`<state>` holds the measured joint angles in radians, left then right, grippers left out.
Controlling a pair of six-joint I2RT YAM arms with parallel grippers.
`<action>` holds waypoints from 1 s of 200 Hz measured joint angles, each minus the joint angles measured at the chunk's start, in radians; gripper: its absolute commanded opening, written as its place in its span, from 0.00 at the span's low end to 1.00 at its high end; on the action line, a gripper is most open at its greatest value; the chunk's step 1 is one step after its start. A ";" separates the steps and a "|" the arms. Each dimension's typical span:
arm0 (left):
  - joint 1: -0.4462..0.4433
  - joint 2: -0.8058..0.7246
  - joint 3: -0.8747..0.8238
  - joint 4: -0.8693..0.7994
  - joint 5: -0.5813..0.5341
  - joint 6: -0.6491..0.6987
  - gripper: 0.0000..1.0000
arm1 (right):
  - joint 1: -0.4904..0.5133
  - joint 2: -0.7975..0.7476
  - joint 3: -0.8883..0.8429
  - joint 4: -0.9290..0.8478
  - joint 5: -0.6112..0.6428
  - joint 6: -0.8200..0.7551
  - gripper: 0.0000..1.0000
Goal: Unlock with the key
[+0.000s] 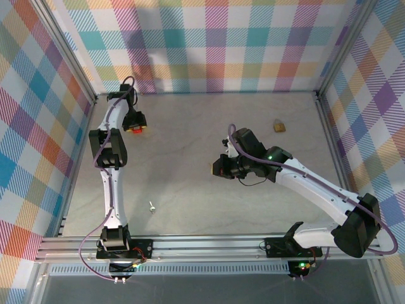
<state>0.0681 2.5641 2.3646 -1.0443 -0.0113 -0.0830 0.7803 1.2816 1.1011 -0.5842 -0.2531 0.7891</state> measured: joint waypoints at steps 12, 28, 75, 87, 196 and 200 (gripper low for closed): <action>0.000 0.000 0.000 0.000 -0.003 -0.003 0.49 | 0.000 -0.001 -0.006 0.001 0.000 0.000 0.00; 0.002 0.000 0.000 -0.001 -0.008 -0.008 0.40 | 0.000 -0.002 -0.012 0.000 0.003 0.000 0.00; 0.008 -0.016 -0.023 0.015 0.029 -0.041 0.20 | 0.000 -0.002 -0.013 0.000 0.006 -0.014 0.00; 0.012 -0.055 -0.096 0.061 0.064 -0.065 0.18 | 0.000 -0.001 -0.012 -0.001 0.010 -0.029 0.00; -0.071 -0.977 -1.101 0.846 0.614 -0.821 0.07 | -0.009 0.079 0.203 -0.019 0.006 -0.285 0.00; -0.087 -1.003 -1.119 0.872 0.614 -0.845 0.07 | -0.009 0.083 0.204 -0.015 0.005 -0.292 0.00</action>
<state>-0.0189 1.5616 1.2457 -0.1722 0.6025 -0.9283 0.7715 1.3647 1.3052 -0.5995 -0.2481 0.4973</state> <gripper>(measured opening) 0.359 0.073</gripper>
